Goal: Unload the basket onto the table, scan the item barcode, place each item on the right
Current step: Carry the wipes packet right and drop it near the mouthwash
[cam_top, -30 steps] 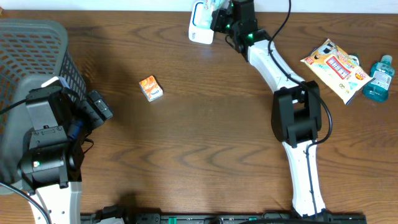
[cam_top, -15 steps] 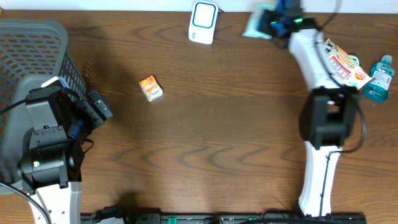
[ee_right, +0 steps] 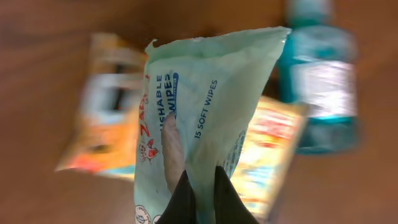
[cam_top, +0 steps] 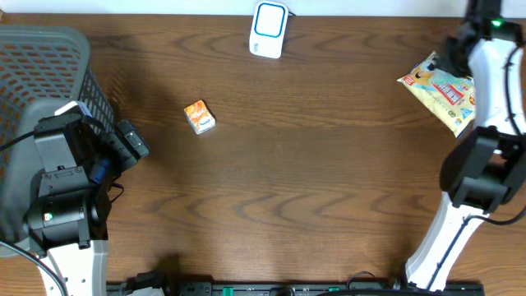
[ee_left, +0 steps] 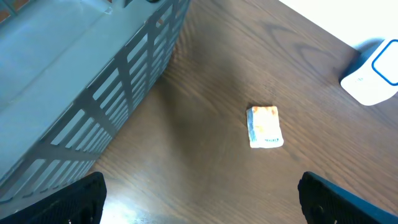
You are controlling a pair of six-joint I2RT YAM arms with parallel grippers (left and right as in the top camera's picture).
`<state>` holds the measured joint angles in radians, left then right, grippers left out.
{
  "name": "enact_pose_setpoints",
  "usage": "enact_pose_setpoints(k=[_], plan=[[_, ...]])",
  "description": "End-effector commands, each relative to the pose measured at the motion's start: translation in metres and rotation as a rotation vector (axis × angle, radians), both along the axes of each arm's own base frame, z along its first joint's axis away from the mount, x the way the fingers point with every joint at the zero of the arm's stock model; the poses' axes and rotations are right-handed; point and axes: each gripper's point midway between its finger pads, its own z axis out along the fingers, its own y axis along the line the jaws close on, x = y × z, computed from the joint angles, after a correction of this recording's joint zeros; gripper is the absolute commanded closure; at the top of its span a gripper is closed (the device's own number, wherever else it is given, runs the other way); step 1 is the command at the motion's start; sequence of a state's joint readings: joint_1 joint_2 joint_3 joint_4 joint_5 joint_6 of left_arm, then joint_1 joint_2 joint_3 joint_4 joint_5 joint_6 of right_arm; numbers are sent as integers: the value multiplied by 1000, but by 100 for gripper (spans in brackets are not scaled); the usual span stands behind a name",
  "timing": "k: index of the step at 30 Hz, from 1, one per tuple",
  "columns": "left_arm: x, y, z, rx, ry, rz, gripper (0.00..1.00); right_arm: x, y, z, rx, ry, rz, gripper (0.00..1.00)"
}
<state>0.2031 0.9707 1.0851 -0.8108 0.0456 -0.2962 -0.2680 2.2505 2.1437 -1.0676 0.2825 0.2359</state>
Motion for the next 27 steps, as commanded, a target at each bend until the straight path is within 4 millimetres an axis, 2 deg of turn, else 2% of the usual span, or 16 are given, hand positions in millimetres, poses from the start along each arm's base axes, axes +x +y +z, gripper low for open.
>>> enact_pose_setpoints(k=[1,5,10,14,18,23,27], plan=[[0,4,2,3,-3,21,2,-29,-51,6,-77,37,-144,99],[0,4,2,3,-3,21,2,-51,-78,1,-12,35,-243,99],[0,4,2,3,-3,21,2,-68,-92,-6,92,28,-279,99],[0,4,2,3,-3,21,2,-93,-105,-11,109,86,-329,99],[0,4,2,3,-3,21,2,-115,-114,-20,131,132,-370,99],[0,4,2,3,-3,21,2,-141,-123,-43,169,184,-433,98],[0,4,2,3,-3,21,2,-148,-119,-60,225,192,-444,93]])
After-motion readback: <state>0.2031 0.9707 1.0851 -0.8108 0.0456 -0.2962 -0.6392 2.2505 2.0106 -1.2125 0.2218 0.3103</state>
